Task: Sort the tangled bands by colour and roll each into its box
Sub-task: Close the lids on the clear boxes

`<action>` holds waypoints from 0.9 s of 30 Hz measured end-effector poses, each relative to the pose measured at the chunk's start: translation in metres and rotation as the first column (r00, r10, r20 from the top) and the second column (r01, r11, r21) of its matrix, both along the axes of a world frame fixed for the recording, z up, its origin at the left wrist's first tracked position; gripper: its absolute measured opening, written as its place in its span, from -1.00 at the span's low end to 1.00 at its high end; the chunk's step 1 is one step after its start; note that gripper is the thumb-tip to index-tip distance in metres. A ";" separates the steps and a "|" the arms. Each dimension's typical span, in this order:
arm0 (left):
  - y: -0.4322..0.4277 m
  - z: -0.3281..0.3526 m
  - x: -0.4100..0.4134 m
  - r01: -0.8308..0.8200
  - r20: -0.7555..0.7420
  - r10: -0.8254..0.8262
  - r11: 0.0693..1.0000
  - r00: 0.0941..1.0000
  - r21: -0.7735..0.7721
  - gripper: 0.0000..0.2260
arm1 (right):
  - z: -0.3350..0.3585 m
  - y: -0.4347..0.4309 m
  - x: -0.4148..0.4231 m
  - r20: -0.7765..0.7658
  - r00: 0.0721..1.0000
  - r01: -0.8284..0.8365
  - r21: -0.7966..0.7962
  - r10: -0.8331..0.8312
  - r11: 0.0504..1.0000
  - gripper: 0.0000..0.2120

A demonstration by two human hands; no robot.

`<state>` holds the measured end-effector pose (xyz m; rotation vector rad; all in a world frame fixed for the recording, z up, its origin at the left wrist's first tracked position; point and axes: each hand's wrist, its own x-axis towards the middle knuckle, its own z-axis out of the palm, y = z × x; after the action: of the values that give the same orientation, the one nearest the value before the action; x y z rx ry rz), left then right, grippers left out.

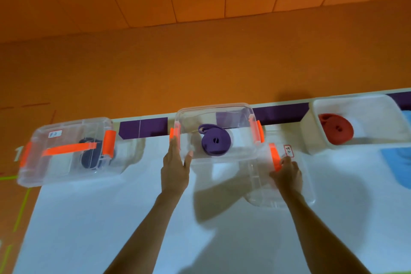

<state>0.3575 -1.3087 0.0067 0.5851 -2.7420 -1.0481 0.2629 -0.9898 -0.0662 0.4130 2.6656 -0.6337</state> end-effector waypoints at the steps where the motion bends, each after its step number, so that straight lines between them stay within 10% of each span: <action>1: 0.000 -0.001 0.000 -0.023 0.001 0.023 1.000 1.000 -0.018 -0.32 | 0.005 0.001 0.010 -0.003 1.000 0.029 -0.006 -0.029 1.000 -0.51; 13: 0.000 0.001 0.007 -0.032 0.145 0.030 0.999 0.989 0.015 -0.30 | 0.094 0.012 0.111 -0.184 0.922 0.324 -0.117 -0.341 0.939 -0.54; 20: -0.014 0.010 0.002 -0.112 0.140 0.100 0.990 0.985 0.085 -0.54 | 0.138 -0.047 0.050 -0.332 0.931 -0.173 -0.028 0.154 0.985 -0.51; 27: -0.037 0.021 -0.035 -0.151 0.051 0.146 0.850 0.988 0.505 -0.57 | 0.135 -0.118 -0.038 -0.282 0.613 -0.698 0.243 0.738 0.673 -0.63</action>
<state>0.3224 -1.3462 0.0273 0.8551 -2.3626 -1.7424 0.2245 -1.1078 0.0692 -0.8344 2.8552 -0.3082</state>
